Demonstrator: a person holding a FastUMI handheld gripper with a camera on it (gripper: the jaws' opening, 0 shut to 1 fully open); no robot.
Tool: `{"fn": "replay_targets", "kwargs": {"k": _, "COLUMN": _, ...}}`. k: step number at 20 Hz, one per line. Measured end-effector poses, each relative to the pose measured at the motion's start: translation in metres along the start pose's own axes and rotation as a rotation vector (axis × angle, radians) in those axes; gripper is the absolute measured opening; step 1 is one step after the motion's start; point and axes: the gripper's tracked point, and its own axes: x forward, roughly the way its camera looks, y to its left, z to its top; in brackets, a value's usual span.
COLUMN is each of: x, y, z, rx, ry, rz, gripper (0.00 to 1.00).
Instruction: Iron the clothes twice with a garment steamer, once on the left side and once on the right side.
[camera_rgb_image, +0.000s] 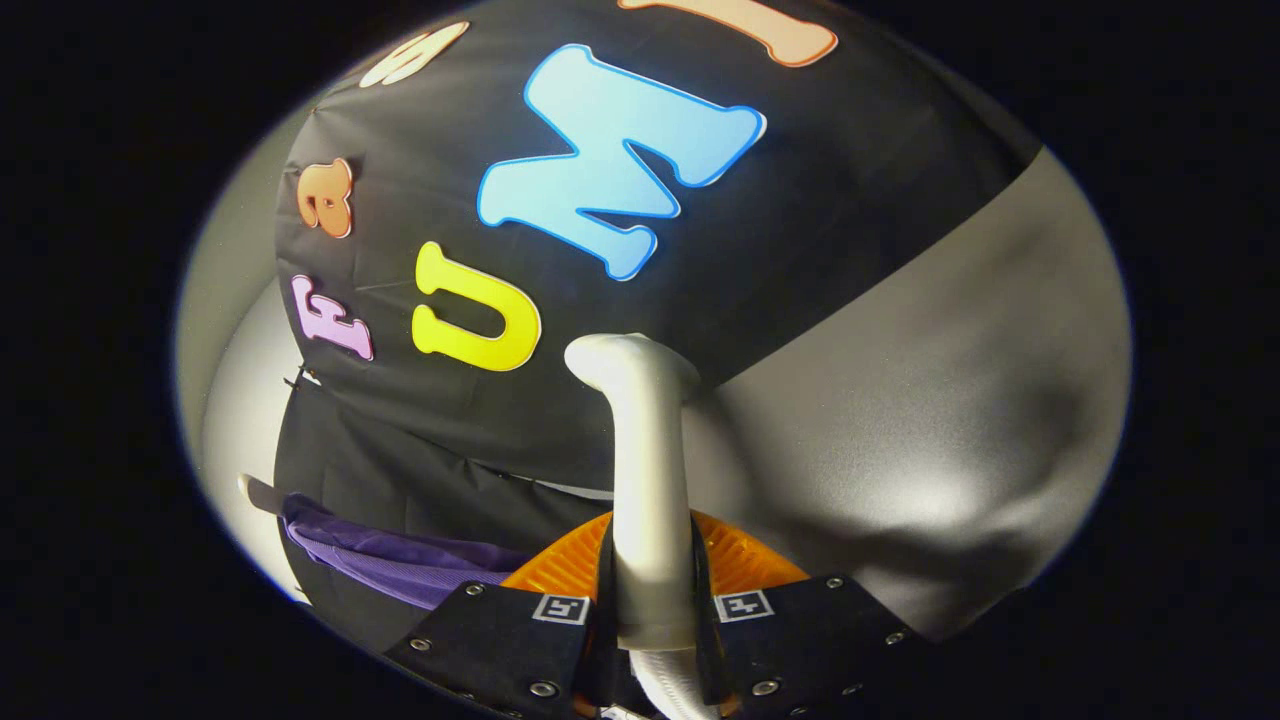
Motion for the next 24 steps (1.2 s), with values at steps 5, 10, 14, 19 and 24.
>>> {"fn": "replay_targets", "kwargs": {"k": 5, "x": -0.049, "y": 0.031, "z": -0.006, "rx": -0.053, "ry": -0.172, "rz": -0.039, "gripper": 0.31}}
{"fn": "replay_targets", "kwargs": {"k": 10, "x": -0.111, "y": 0.068, "z": -0.034, "rx": -0.087, "ry": -0.37, "rz": -0.07, "gripper": 0.31}}
{"fn": "replay_targets", "kwargs": {"k": 14, "x": -0.141, "y": 0.091, "z": -0.09, "rx": -0.184, "ry": -0.441, "rz": -0.154, "gripper": 0.31}}
{"fn": "replay_targets", "kwargs": {"k": 19, "x": -0.169, "y": 0.136, "z": -0.155, "rx": -0.369, "ry": -0.522, "rz": -0.196, "gripper": 0.31}}
{"fn": "replay_targets", "kwargs": {"k": 24, "x": -0.19, "y": 0.183, "z": -0.196, "rx": -0.498, "ry": -0.651, "rz": -0.209, "gripper": 0.31}}
